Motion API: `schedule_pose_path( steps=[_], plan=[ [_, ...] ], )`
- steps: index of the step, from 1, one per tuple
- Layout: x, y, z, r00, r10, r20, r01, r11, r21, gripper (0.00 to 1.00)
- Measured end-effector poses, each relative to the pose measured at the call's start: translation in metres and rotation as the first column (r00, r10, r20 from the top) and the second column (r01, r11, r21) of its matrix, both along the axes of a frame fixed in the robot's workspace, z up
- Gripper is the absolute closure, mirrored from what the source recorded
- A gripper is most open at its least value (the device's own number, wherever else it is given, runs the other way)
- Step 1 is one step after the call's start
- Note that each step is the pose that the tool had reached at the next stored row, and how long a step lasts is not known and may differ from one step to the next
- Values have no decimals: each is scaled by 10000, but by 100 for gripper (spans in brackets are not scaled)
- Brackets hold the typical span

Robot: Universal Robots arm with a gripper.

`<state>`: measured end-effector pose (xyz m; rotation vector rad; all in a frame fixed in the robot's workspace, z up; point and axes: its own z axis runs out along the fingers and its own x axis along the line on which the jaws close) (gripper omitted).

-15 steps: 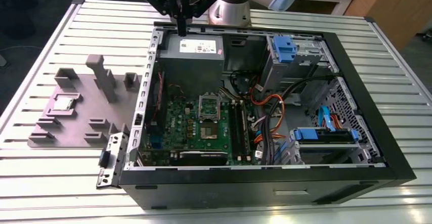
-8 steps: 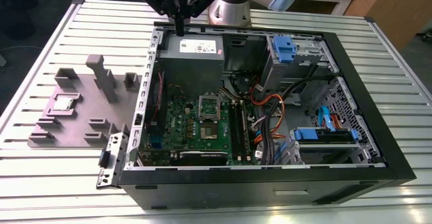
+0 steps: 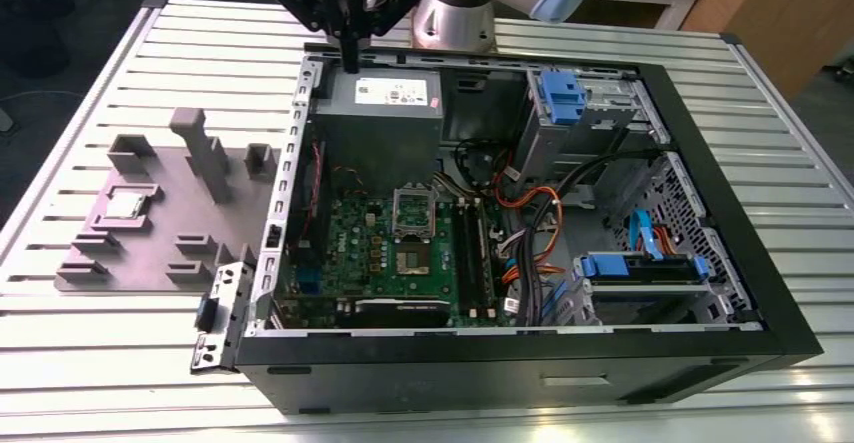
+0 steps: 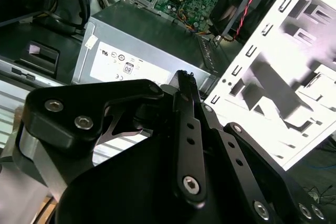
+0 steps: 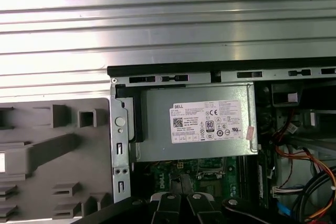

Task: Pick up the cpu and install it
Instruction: 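Reach for the cpu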

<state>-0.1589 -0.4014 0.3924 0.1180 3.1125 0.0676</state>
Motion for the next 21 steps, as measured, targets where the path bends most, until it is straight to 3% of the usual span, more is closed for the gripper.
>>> schedule_pose_path(
  steps=[21],
  plan=[
    [-55,0,0,10000,0,0,0,10000,0,89]
  ],
)
